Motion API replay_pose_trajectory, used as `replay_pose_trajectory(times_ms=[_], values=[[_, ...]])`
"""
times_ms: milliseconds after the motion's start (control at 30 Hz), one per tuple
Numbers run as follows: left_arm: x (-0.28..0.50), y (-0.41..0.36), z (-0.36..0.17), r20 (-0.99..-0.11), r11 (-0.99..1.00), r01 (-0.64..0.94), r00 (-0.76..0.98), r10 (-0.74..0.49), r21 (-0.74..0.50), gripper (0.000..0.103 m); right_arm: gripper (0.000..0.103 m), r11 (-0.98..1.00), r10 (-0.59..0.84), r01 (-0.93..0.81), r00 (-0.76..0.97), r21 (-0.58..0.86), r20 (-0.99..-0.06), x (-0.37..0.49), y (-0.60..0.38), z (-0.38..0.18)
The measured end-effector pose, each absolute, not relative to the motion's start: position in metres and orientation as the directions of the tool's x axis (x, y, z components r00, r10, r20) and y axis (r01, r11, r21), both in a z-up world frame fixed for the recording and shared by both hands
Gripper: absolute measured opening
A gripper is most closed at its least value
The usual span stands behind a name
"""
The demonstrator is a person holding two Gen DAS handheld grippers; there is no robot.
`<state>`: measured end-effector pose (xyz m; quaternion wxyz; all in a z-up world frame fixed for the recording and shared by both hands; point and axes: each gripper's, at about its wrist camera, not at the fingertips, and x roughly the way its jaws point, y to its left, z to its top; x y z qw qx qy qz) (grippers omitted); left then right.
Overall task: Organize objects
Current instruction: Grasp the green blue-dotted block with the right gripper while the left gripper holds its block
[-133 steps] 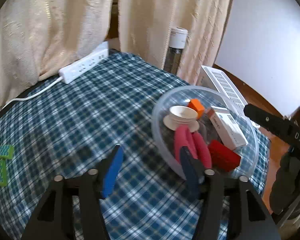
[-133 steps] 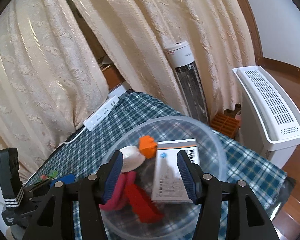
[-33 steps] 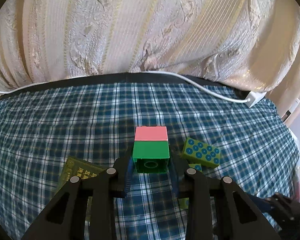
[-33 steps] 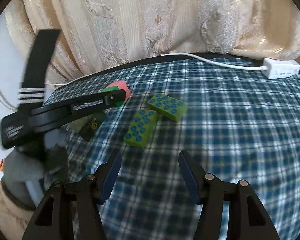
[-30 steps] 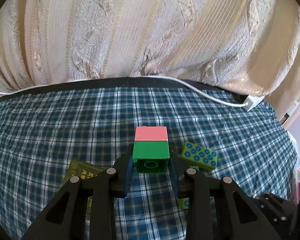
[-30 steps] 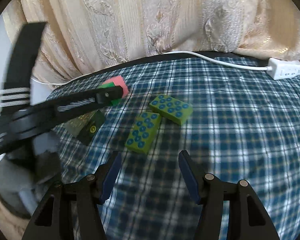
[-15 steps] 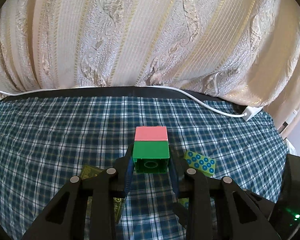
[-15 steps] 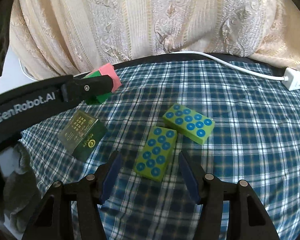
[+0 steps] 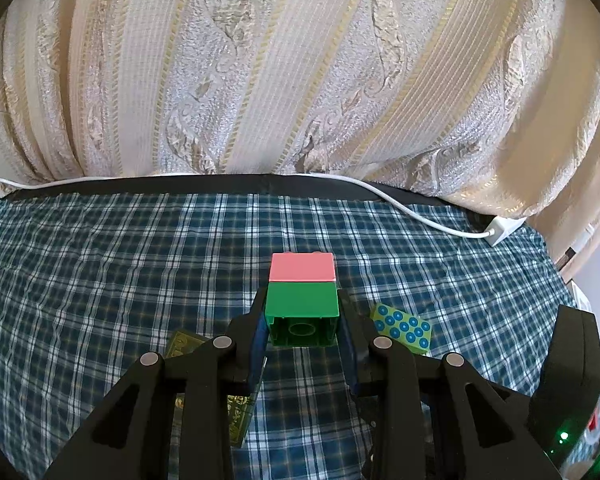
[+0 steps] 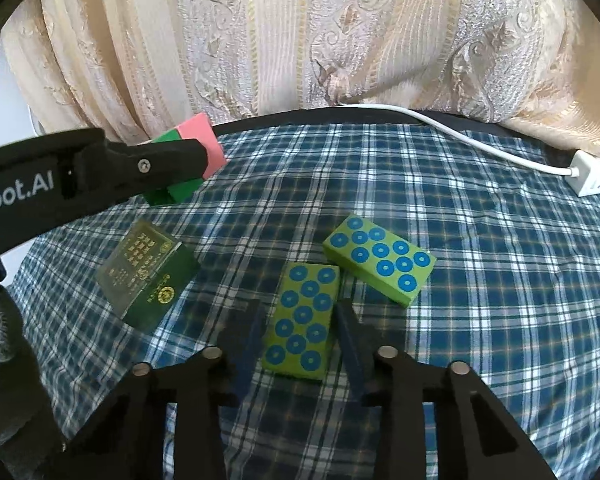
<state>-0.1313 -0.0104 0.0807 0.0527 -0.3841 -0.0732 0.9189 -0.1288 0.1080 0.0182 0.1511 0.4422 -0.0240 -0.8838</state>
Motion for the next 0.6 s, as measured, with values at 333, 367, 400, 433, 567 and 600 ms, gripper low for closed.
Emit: replay_pose_trajectory(times_ms=[333, 367, 400, 433, 567, 600], values=[[-0.130, -0.009, 0.083, -0.693, -0.983, -0.045, -0.704, 0.157, -0.178, 0.032, 0.032, -0.953, -0.293, 0.234, -0.563, 0.191, -0.773, -0.115, 0.116, 0.022], [-0.129, -0.008, 0.084, -0.692, -0.983, -0.047, -0.705, 0.158, -0.177, 0.032, 0.032, -0.953, -0.295, 0.233, -0.565, 0.194, -0.770, -0.112, 0.119, 0.023], [-0.129, -0.008, 0.084, -0.691, -0.983, -0.049, -0.705, 0.159, -0.176, 0.032, 0.032, -0.952, -0.299, 0.231, -0.568, 0.201, -0.767, -0.108, 0.122, 0.025], [-0.128, -0.007, 0.085, -0.690, -0.983, -0.051, -0.706, 0.160, -0.176, 0.032, 0.032, -0.952, -0.302, 0.229, -0.570, 0.205, -0.764, -0.107, 0.124, 0.026], [-0.125, -0.003, 0.090, -0.685, -0.983, -0.062, -0.709, 0.166, -0.174, 0.032, 0.032, -0.951, -0.306, 0.222, -0.581, 0.214, -0.754, -0.095, 0.133, 0.033], [-0.125, -0.002, 0.090, -0.684, -0.983, -0.064, -0.710, 0.168, -0.174, 0.032, 0.032, -0.951, -0.306, 0.220, -0.584, 0.216, -0.752, -0.091, 0.136, 0.035]])
